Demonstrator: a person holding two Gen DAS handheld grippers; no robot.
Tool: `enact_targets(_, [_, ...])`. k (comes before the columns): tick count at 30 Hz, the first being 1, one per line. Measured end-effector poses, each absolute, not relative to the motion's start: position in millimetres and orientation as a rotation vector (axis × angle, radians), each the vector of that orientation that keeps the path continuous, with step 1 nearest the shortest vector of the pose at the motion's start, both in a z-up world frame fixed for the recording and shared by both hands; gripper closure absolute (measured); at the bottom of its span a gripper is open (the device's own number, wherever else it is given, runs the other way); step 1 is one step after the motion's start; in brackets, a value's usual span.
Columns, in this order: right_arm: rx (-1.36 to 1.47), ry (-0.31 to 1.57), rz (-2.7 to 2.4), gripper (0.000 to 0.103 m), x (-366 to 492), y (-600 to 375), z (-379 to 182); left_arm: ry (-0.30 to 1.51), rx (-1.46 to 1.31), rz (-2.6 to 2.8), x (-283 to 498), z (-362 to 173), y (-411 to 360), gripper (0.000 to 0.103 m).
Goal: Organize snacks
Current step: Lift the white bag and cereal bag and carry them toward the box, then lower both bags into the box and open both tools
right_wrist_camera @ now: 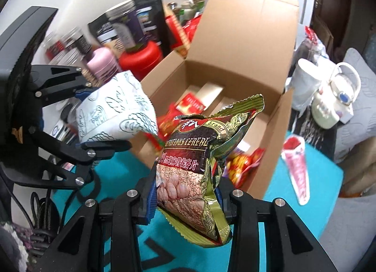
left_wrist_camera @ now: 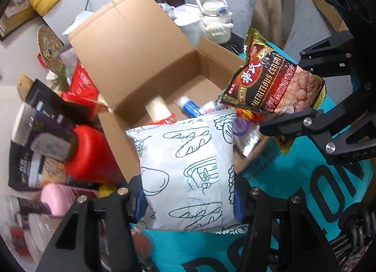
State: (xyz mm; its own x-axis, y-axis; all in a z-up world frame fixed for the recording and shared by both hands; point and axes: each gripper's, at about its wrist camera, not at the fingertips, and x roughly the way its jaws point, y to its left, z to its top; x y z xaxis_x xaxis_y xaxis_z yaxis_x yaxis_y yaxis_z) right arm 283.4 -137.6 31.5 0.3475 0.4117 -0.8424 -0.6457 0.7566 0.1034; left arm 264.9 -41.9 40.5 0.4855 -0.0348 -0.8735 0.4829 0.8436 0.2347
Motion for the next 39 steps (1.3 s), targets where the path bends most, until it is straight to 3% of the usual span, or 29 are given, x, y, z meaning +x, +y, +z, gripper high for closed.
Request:
enact_targets(14, [-0.284, 0.998, 0.609, 0.065, 342, -121, 21, 0.99, 0.46, -0.233, 324, 35, -21, 0.048])
enact_targets(39, [-0.304, 1.154, 0.447, 0.065, 402, -112, -57, 1.209, 0.364, -0.195, 390, -40, -6, 0.048])
